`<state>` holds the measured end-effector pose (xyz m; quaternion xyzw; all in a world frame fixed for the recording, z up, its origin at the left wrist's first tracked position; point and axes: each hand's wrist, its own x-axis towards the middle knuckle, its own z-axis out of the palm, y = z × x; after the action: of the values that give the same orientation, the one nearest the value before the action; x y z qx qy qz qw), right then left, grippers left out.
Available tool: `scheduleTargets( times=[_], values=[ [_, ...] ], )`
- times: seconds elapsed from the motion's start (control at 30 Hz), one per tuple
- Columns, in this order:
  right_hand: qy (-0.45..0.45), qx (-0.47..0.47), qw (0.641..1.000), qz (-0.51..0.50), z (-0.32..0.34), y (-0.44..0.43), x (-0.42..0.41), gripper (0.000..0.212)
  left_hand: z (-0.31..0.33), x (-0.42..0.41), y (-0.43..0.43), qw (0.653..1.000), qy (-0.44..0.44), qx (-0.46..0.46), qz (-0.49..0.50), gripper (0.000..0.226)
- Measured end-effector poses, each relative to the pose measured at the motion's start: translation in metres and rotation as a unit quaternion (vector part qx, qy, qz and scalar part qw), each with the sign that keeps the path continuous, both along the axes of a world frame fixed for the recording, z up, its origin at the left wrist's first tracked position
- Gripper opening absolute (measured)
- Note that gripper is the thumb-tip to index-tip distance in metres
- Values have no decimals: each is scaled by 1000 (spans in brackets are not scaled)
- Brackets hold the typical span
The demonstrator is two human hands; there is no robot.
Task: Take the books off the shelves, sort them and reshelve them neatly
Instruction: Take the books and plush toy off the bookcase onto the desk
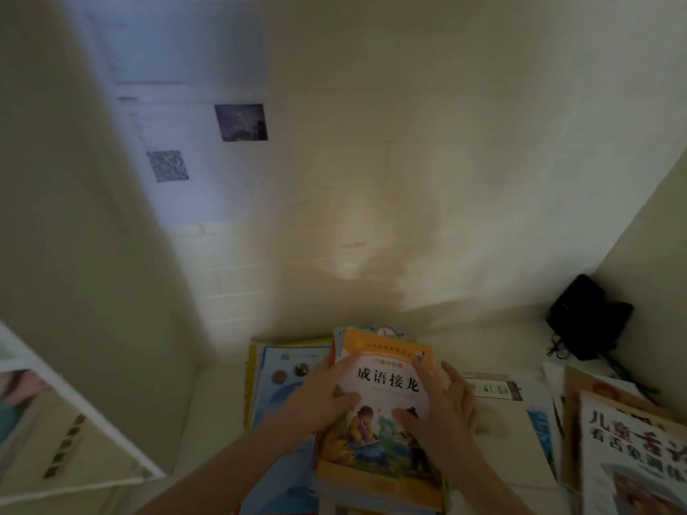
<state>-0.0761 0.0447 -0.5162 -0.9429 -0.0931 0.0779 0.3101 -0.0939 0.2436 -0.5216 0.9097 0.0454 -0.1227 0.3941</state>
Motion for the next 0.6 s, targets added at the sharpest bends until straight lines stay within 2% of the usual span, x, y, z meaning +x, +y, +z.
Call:
scheduleTargets(
  times=[0.13, 0.2, 0.37, 0.5, 0.6],
  values=[
    [-86, -24, 994, 61, 7, 23, -8, 86, 3, -23, 17, 996, -21, -75, 33, 67],
    [-101, -6, 988, 114, 13, 45, -15, 88, 13, -39, 32, 990, -47, -119, 62, 68],
    [-53, 85, 972, 213, 24, 112, -28, 85, 40, -81, 77, 974, -120, -144, 127, 50],
    [-52, 148, 955, 251, 23, 149, -39, 81, 44, -115, 108, 954, -134, -196, 183, 54],
    [-14, 188, 939, 286, 25, 175, -61, 82, 38, -149, 130, 947, -131, -199, 215, 55]
  ],
)
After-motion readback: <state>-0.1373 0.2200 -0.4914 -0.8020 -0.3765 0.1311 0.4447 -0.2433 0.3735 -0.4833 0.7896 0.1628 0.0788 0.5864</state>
